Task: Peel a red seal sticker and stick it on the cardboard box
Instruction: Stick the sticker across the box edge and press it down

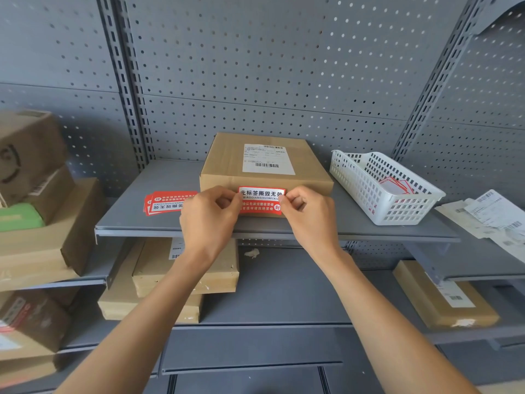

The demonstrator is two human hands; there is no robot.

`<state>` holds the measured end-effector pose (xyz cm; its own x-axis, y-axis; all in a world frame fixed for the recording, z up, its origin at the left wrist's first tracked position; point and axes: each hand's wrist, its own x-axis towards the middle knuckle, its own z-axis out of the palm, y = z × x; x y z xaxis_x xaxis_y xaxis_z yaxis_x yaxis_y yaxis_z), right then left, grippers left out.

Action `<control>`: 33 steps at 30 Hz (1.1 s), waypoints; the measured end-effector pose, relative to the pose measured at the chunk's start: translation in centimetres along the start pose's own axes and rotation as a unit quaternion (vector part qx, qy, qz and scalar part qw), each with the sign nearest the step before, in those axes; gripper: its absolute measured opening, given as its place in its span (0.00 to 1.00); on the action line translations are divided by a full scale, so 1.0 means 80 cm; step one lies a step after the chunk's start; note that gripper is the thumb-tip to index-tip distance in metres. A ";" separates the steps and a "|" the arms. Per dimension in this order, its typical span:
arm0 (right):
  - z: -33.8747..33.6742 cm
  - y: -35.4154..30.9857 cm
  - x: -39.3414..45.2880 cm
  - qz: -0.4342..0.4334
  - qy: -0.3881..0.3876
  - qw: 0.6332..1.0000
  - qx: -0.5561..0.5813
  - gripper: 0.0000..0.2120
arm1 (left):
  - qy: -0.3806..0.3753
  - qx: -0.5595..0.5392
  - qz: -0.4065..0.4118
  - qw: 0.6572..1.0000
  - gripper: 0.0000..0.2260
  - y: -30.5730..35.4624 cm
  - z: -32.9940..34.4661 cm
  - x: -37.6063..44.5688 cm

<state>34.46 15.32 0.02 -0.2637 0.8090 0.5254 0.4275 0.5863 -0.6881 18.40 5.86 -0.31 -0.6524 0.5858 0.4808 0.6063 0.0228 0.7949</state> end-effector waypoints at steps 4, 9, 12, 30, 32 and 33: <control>0.000 -0.001 0.000 -0.004 0.002 1.000 -0.010 0.09 | 0.002 0.008 0.006 1.000 0.07 0.000 0.002 -0.001; 0.001 -0.003 0.000 -0.007 0.011 1.000 -0.027 0.10 | 0.004 0.007 0.003 1.000 0.08 0.001 0.004 0.001; 0.001 -0.004 -0.001 -0.002 0.019 0.999 -0.045 0.12 | 0.007 0.015 0.000 1.000 0.09 0.000 0.004 0.002; -0.025 0.021 -0.020 -0.064 0.172 0.982 -0.038 0.09 | 0.086 0.018 0.106 0.991 0.14 -0.035 -0.014 0.003; -0.023 0.020 -0.020 -0.058 0.169 0.982 -0.057 0.14 | 0.050 0.004 0.086 0.995 0.17 -0.030 -0.011 0.002; -0.022 0.019 -0.019 -0.045 0.152 0.985 -0.061 0.17 | 0.030 -0.005 0.076 0.997 0.19 -0.026 -0.009 0.000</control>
<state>37.01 14.86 -0.96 -0.0411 0.6932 0.7195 0.5198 0.6298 -0.5771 16.84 5.22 -1.69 -0.5798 0.5319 0.6172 0.6962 -0.0701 0.7145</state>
